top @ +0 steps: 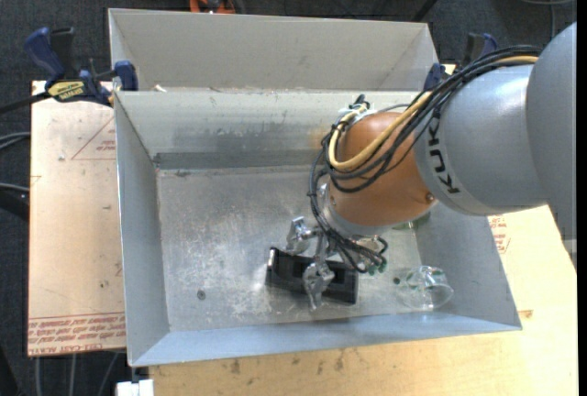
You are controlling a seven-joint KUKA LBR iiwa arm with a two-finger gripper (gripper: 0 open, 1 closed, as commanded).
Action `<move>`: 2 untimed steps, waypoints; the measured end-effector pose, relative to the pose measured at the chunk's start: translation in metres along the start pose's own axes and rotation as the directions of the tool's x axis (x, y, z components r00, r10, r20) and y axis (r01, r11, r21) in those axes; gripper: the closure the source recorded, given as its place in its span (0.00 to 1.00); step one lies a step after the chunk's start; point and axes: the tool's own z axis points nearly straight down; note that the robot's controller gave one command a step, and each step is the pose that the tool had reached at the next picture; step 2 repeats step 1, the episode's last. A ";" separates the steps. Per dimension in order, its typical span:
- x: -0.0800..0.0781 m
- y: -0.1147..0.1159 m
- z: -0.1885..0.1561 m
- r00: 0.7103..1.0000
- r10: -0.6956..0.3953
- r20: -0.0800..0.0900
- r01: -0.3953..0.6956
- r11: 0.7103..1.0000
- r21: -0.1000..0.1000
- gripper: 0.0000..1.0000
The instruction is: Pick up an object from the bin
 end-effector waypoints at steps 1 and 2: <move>-0.003 -0.015 -0.124 1.000 0.008 -0.027 -0.008 1.000 0.006 1.00; -0.003 -0.015 -0.124 1.000 0.008 -0.027 -0.008 1.000 0.006 1.00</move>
Offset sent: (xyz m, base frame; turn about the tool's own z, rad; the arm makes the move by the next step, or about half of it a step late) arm 0.0000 0.0000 0.0000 0.0000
